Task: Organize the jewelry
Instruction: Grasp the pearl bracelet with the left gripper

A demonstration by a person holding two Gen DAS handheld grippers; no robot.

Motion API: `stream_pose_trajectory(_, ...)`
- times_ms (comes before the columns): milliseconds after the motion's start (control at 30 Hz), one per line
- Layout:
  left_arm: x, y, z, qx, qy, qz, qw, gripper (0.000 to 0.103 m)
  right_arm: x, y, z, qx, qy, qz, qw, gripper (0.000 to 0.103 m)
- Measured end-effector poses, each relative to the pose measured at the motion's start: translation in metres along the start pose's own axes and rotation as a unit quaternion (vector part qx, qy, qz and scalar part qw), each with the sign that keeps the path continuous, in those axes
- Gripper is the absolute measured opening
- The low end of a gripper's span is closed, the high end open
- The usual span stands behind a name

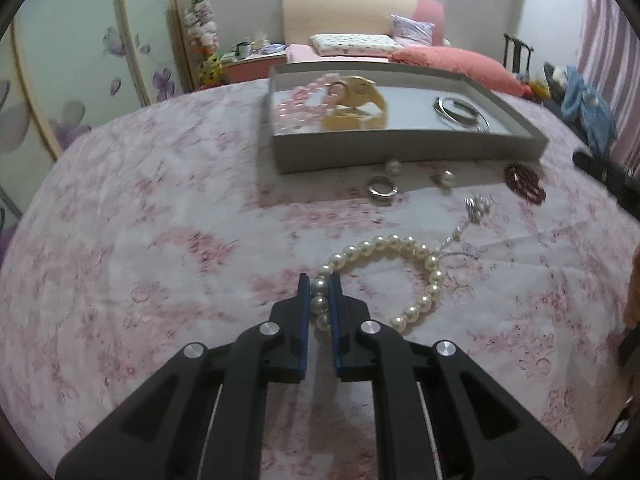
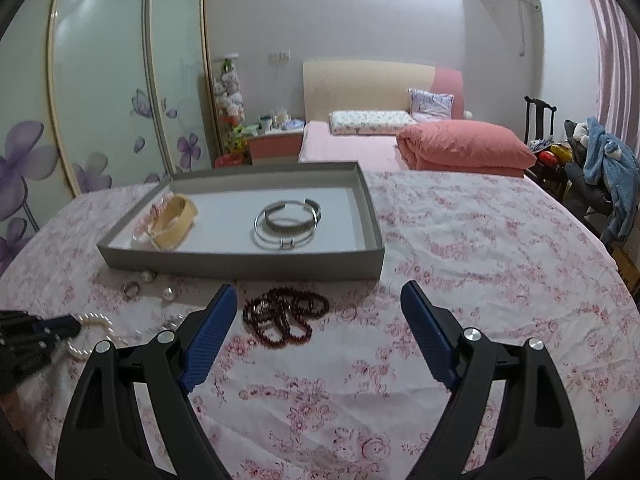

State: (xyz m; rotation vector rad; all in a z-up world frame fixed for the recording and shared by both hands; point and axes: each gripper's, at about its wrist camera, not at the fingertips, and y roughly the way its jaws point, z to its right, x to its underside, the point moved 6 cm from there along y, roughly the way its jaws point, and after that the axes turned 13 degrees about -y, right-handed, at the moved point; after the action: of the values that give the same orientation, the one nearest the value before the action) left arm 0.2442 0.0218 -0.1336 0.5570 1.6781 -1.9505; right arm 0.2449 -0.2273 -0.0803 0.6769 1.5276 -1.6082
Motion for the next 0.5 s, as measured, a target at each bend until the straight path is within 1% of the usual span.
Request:
stream_pose_trajectory(67,-0.001,-0.001,-0.005,0.008,-0.011,-0.002,0.9999,0.01,0.002,0.005,-0.002,-0.007,-0.002,-0.014,1.0,0.082)
stream_pose_trajectory(200,0.0,-0.001,-0.004,0.003,-0.005,-0.002,1.0,0.01,0.006,0.018,-0.012,-0.017,-0.024,-0.051,0.998,0.08)
stream_pose_trajectory(300,-0.001,-0.001,-0.004,0.008,-0.008,-0.003,0.9999,0.01,0.01,0.027,-0.016,-0.021,-0.032,-0.076,0.996,0.08)
stream_pose_trajectory(400,-0.002,0.0,-0.005,0.012,-0.011,-0.004,0.9999,0.01,0.012,0.029,-0.02,-0.028,-0.035,-0.084,0.995,0.079)
stream_pose_trajectory(467,-0.002,-0.001,-0.006,0.012,-0.011,-0.004,0.9999,0.01,0.011,0.028,-0.028,-0.045,-0.037,-0.083,0.995,0.075)
stream_pose_trajectory(500,-0.002,0.0,-0.006,0.012,-0.011,-0.004,0.9999,0.01,0.012,0.029,-0.035,-0.057,-0.042,-0.086,0.994,0.07)
